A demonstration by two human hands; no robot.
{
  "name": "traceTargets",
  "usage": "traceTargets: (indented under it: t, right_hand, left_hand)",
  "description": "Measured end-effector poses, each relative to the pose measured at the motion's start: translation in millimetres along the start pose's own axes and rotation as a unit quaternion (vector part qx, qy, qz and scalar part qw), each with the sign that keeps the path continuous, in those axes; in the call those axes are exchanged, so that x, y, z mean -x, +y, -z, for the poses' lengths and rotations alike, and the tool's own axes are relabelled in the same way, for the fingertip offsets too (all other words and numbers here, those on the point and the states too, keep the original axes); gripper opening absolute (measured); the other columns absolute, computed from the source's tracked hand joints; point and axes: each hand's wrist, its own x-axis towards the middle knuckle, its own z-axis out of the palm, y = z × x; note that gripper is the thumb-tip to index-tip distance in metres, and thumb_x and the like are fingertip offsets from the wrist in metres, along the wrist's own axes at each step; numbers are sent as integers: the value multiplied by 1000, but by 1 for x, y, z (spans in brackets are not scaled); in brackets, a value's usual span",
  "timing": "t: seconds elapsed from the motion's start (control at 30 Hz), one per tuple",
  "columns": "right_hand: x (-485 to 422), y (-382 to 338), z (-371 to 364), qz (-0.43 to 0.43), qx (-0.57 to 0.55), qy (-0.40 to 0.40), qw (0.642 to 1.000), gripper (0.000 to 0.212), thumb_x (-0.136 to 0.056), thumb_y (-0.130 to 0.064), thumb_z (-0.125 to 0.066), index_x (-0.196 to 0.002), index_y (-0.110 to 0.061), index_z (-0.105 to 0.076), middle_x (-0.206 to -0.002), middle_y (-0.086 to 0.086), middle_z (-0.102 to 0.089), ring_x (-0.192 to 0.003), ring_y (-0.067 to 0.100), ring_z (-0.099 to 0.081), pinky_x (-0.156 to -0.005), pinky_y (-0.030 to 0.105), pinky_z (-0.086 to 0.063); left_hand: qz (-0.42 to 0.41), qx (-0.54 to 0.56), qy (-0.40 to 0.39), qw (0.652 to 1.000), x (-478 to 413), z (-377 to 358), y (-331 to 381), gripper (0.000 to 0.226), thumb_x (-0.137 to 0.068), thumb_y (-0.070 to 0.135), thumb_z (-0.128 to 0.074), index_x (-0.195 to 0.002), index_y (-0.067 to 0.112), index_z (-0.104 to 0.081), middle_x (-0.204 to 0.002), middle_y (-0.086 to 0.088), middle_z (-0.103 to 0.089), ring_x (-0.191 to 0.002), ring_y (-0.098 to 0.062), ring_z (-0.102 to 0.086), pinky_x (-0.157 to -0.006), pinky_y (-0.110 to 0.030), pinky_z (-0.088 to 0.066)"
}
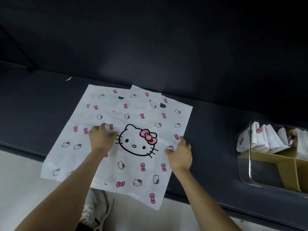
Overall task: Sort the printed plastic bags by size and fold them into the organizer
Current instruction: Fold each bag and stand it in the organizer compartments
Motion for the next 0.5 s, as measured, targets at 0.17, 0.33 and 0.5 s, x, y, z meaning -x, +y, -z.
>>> traceTargets:
  t: [0.17,0.33,0.5]
  right_hand:
    - [-7,7,0,2,-11,23,1000,44,-85,-17,-66,-126,-15,-50,-107,2,-64,-91,21,-62,-67,27,-46]
    - [-5,32,32,38,35,57,997,54,-86,-16,-66,-136,-19,-47,-107,5,-66,-95,26,-63,-69,28,-44]
    - [8,80,61,232,290,218,903,61,-67,-41,-78,-122,-18,-64,-102,18,-62,-87,39,-58,-75,48,-46]
  left_hand:
    - [23,-6,-25,999,-14,2,-4,57,-87,38,-62,-134,9,-47,-124,-21,-53,-114,-37,-50,-91,-38,-40]
    - [-17,-23,-80,996,-4,6,0,22,-88,31,-61,-107,18,-58,-87,1,-61,-88,-24,-60,-65,-26,-38]
    - [-122,-23,-95,988,35,-12,6,10,-85,25,-65,-79,18,-64,-88,0,-59,-89,-23,-56,-69,-26,-35]
